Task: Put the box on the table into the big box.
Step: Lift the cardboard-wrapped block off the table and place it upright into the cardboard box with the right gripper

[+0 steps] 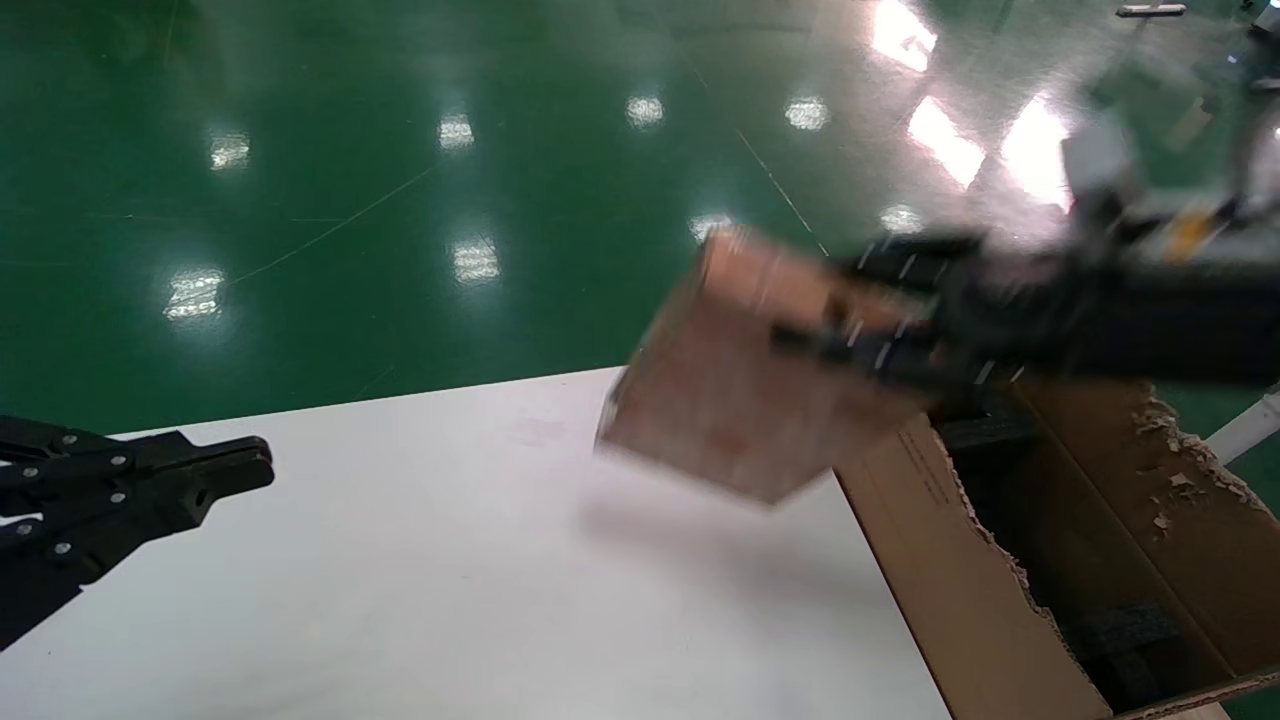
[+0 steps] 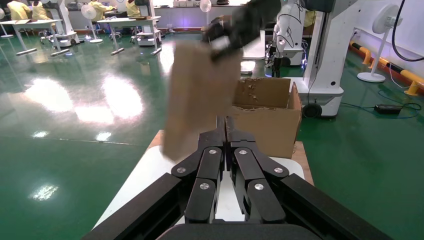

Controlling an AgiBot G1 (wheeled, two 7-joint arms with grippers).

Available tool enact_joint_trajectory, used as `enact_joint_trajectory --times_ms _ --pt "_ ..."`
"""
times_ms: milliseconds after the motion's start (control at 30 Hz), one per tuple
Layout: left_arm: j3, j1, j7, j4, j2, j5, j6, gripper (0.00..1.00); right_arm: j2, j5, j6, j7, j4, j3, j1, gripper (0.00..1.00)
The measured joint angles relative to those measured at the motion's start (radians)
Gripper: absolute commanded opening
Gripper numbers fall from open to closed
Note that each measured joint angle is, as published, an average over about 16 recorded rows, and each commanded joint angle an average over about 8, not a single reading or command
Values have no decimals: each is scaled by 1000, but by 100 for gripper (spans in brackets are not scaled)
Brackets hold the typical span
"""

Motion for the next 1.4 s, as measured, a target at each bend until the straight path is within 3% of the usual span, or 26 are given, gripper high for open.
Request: enact_joint_trajectory --times_ms 333,633,867,1400 --pt "0 0 0 0 0 0 0 0 185 -142 81 146 -10 41 172 0" --pt "0 0 0 0 0 0 0 0 308 -179 159 176 -46 -30 138 0" --pt "0 0 0 0 0 0 0 0 335 -41 264 125 -46 -154 25 0" --pt "0 0 0 0 0 0 0 0 387 452 580 -110 80 -453 -187 0"
